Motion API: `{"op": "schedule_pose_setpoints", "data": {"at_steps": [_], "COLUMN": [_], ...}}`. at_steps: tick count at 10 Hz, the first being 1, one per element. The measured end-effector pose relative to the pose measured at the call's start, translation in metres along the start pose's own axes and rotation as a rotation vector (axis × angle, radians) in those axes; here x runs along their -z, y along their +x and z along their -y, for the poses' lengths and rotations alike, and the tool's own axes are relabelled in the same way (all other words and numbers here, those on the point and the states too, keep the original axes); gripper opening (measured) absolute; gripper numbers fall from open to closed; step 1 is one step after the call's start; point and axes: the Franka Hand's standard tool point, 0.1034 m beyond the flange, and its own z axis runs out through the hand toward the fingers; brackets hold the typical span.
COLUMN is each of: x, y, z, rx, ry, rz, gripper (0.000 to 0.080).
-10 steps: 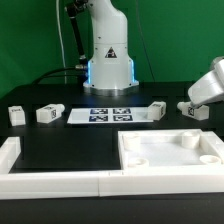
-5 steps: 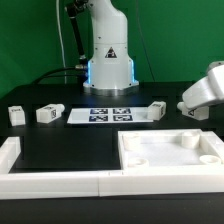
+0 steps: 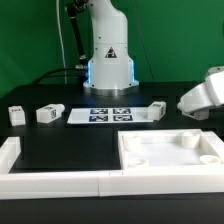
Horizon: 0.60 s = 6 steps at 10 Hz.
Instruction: Assemble square table
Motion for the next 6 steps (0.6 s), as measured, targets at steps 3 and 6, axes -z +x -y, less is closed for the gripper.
{"op": "schedule_pose_setpoints", "data": {"at_steps": [3,6], "x": [0.0,0.0], "y": [0.0,0.0], "z": [0.0,-0.0001], "rx": [0.0,0.0], "ry": [0.0,0.0], "rz": [0.0,0.0], "gripper": [0.0288,0.0288]}}
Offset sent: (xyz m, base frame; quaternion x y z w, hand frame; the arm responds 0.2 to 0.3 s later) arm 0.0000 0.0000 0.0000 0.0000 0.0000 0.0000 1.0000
